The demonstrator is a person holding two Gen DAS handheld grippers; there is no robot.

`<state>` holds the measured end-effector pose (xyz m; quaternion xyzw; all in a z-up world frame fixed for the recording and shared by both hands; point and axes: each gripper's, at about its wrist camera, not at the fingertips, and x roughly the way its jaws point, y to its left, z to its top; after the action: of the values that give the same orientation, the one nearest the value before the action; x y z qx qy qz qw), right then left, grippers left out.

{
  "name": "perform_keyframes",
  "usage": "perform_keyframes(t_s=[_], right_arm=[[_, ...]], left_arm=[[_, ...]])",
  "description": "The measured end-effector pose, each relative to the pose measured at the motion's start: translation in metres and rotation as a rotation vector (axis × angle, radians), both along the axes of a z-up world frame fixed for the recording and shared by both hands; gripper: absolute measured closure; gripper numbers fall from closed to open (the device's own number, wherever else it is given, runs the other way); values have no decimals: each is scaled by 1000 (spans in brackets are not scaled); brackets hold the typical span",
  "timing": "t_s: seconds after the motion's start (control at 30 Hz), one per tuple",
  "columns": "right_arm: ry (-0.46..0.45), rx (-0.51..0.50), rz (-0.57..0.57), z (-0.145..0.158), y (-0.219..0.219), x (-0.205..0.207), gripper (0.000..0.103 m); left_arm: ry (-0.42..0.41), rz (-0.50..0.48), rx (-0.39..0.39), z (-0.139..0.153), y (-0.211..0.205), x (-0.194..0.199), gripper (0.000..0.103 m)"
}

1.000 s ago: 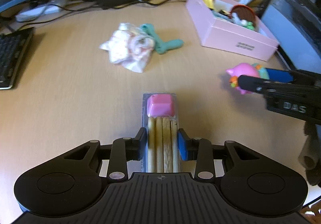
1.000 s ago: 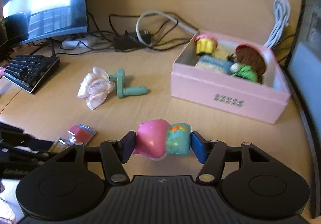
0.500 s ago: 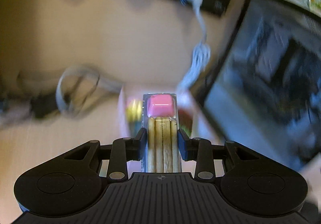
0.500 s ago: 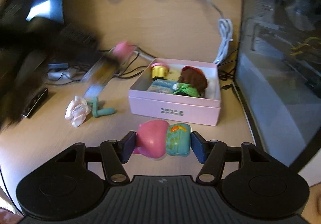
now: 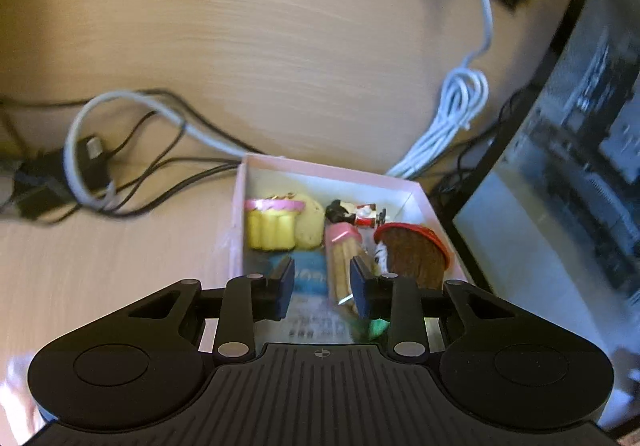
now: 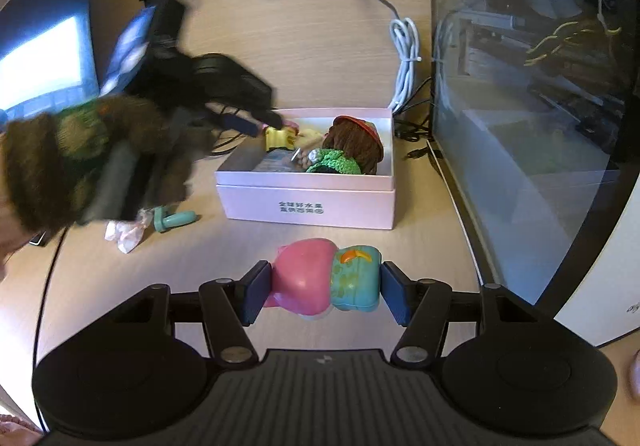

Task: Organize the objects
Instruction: 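Drop the stick pack into the pink box with the left tool while the right carries the pig, then release the pink pig into the pink box with the right tool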

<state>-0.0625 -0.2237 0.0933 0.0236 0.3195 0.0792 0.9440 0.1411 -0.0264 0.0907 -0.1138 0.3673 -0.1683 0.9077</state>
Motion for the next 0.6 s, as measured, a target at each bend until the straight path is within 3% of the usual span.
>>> perform_keyframes(t_s=[0.13,0.3,0.5,0.6], right_arm=[[-15,-3,12,8,0,21,43],[-66,-46,31,17,13,76,43],[-58,-77,57,14,36,144,43],[-103,-128,102,17,60,162,43]], left_arm=[[16,-8,-30,3,38,-41,70],[92,-4,2,-13,81,-92,70],[172,92,-7,-32,131,-137,70],[178,146,-11,-33,148,-146,70]])
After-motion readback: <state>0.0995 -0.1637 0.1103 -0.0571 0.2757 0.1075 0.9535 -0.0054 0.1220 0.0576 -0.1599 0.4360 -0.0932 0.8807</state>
